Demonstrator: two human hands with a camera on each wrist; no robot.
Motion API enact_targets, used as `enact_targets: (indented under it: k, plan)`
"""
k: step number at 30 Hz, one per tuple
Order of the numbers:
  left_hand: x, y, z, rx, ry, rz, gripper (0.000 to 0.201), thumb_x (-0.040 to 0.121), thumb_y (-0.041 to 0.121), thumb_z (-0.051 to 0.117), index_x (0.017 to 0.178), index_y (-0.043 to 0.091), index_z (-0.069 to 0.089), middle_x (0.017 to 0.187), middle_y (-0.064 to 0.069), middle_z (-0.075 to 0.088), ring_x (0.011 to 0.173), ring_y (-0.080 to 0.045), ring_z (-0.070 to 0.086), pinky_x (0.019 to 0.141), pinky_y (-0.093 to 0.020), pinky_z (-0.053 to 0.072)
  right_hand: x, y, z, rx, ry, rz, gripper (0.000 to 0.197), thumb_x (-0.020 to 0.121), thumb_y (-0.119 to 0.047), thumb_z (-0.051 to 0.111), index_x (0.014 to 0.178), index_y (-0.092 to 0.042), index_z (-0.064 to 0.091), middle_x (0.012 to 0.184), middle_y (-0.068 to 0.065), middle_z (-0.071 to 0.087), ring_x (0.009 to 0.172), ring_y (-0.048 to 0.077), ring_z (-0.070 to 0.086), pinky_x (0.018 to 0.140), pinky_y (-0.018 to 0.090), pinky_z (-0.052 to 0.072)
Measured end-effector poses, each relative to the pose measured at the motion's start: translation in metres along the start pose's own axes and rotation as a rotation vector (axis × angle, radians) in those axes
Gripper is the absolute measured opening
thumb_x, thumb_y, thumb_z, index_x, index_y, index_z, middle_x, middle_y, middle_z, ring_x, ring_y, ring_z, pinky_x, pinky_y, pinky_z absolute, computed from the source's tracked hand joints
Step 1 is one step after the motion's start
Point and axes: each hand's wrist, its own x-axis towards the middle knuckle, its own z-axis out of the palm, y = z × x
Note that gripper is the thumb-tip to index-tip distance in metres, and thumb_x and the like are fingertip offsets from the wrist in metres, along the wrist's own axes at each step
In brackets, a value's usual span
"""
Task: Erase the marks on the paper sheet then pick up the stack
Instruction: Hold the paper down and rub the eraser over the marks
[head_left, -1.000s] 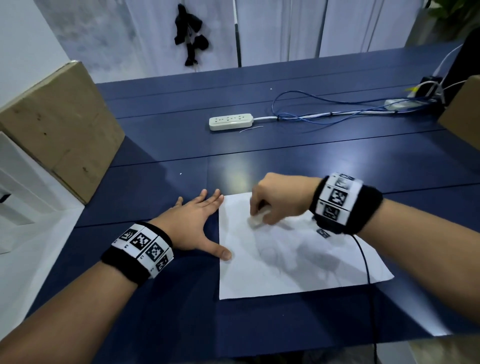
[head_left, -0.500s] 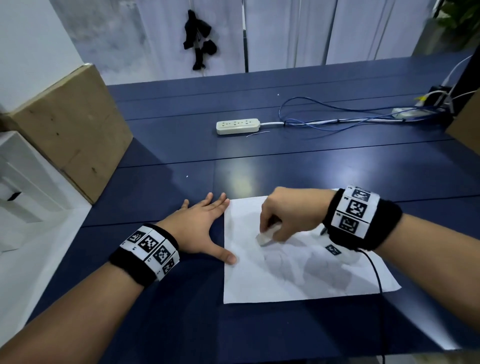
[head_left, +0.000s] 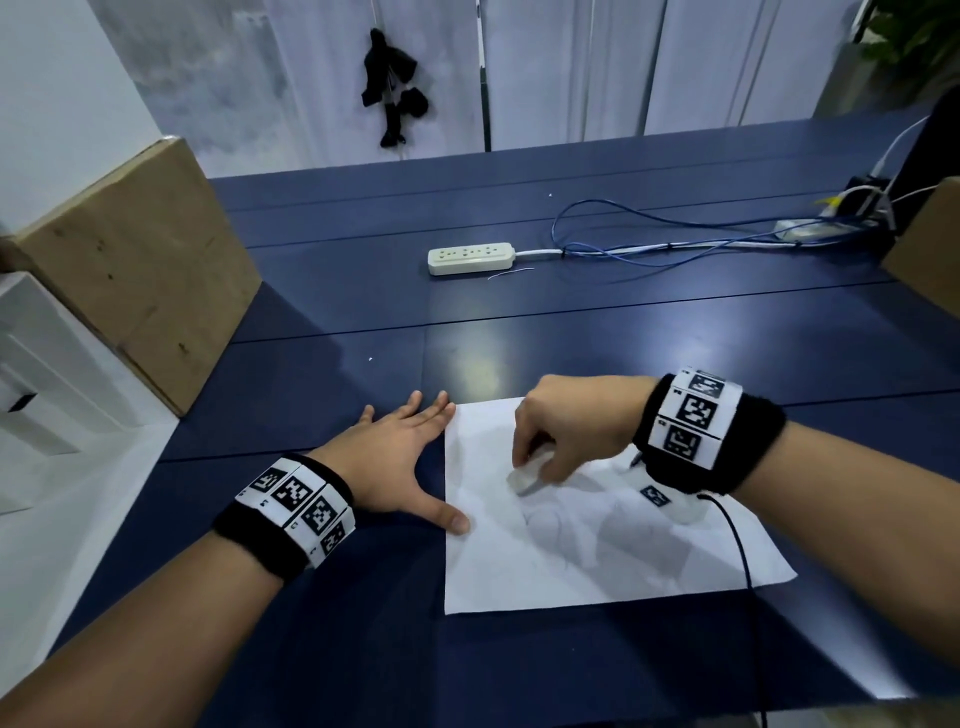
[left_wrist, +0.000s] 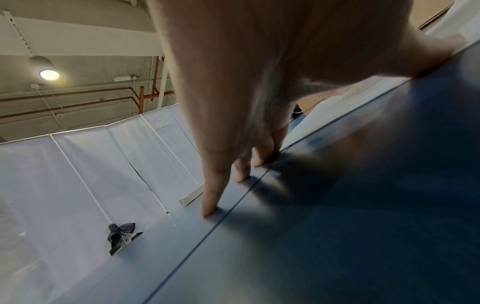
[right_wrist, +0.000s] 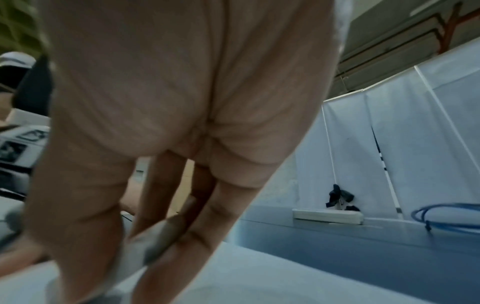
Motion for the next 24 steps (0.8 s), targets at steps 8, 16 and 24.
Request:
enact_targets:
  k: [8,16,24]
  plan:
    - [-0.001,0.0,-0.001,0.01,-0.005,-0.011,0.145,0.05,0.097,0.059,0.159,0.029,-0.009,0.162,0.02,-0.019,0.151,-0.008,-0.019,0.121,-0.061,-0.001,0.024,0.016,-0.013,-0.044,0.202,0.113,0.031,0.076,-0.018,0.07,0.106,-0.017,0.076,0.099,0.006,0.075,0.094,0.027,0.066,0.082,0.038,0.056]
    - [-0.001,0.0,0.0,-0.003,0.003,-0.001,0.146,0.049,0.097,0.059,0.159,0.029,-0.009,0.162,0.02,-0.019,0.15,-0.008,-0.019,0.121,-0.061,-0.002,0.011,0.003,-0.005,-0.071,0.099,0.03,0.03,0.078,-0.02,0.071,0.108,-0.02,0.076,0.097,0.003,0.075,0.09,0.022,0.065,0.079,0.033,0.054]
    - [-0.002,0.001,-0.001,-0.004,0.001,-0.007,0.146,0.05,0.097,0.06,0.159,0.028,-0.009,0.162,0.02,-0.019,0.15,-0.007,-0.019,0.121,-0.061,-0.001,0.006,0.009,-0.003,-0.026,0.101,0.033,0.029,0.075,-0.021,0.072,0.104,-0.023,0.077,0.097,-0.001,0.073,0.089,0.019,0.065,0.08,0.033,0.054]
